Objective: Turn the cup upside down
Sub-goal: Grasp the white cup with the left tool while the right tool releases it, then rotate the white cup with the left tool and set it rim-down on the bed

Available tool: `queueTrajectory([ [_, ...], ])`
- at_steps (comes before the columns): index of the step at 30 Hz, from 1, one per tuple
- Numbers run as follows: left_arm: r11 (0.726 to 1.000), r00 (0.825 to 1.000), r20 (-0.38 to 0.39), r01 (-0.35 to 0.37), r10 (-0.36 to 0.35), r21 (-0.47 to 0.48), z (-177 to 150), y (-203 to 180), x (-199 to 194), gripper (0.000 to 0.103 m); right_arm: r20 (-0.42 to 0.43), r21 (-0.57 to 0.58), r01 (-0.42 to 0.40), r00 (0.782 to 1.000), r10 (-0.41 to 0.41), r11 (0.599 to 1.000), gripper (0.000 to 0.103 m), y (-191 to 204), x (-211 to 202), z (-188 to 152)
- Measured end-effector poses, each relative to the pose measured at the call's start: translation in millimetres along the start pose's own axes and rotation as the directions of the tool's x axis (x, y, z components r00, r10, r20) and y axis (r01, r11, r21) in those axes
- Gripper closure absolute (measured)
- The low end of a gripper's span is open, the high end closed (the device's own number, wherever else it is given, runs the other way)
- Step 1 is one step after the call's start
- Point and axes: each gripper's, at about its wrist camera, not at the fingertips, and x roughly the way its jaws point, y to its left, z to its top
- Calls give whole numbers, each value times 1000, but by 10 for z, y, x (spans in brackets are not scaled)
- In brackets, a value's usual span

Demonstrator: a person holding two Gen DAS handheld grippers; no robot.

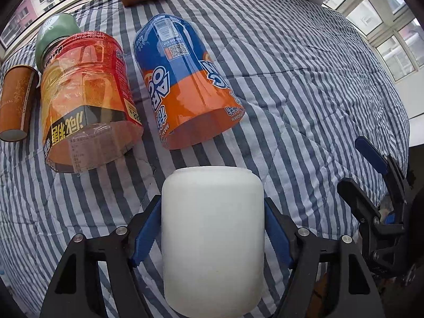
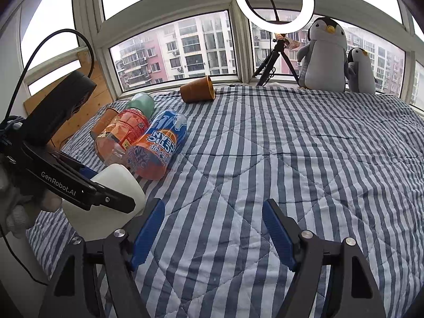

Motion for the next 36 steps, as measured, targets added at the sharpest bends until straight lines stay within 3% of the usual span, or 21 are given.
queueTrajectory([
  [2, 1000, 999, -41, 9, -9, 8, -19, 0, 120, 27, -3, 4, -6, 1000, 6, 1000, 30, -8, 18, -6],
  [5, 998, 999, -9, -33, 33, 45, -50, -90, 136, 27, 4, 9, 1, 1000, -1, 1000, 30, -27, 14, -6],
  [9, 998, 992, 122, -42, 37, 41, -167, -109, -48, 27, 10, 12, 6, 1000, -6, 1000, 30, -52, -5, -28],
  [11, 1000, 973, 230, -16, 15, 6, -255, -37, -175, 27, 12, 17, 1, 1000, -2, 1000, 30, -53, -10, -42],
  [12, 1000, 960, 280, 0, 2, -7, -306, 6, -230, 27, 16, 17, 2, 1000, -2, 1000, 30, -43, -14, -47],
  [13, 1000, 935, 355, 21, -12, -22, -378, 58, -312, 27, 20, 14, 3, 1000, -3, 1000, 30, -24, -17, -48],
  [16, 999, 850, 526, -16, 39, -48, -576, 149, -449, 27, 30, 3, 2, 1000, -2, 1000, 30, 47, -25, -59],
  [18, 999, 801, 597, -7, 37, -52, -667, 171, -498, 27, 32, -3, 2, 999, -2, 1000, 30, 100, -18, -64],
  [20, 997, 742, 666, -54, 76, -53, -775, 140, -528, 27, 32, -2, -6, 999, 6, 1000, 30, 150, -12, -70],
  [21, 998, 734, 675, -58, 70, -39, -814, 130, -508, 27, 35, -4, -6, 999, 6, 1000, 30, 176, -11, -75],
  [25, 998, 766, 639, -51, 64, -39, -893, 174, -330, 27, 57, -19, 10, 998, -9, 1000, 30, 266, -38, -101],
  [28, 998, 742, 667, -65, 63, -21, -1022, 154, -336, 27, 66, -12, 0, 998, 1, 1000, 30, 305, -65, -122],
  [32, 993, 746, 661, -113, 77, 13, -1159, 63, -346, 27, 73, -15, 3, 997, -2, 1000, 30, 367, -85, -152],
  [36, 994, 757, 651, -107, 58, 35, -1292, 51, -353, 24, 99, -2, -1, 995, 2, 1000, 30, 424, -141, -199],
])
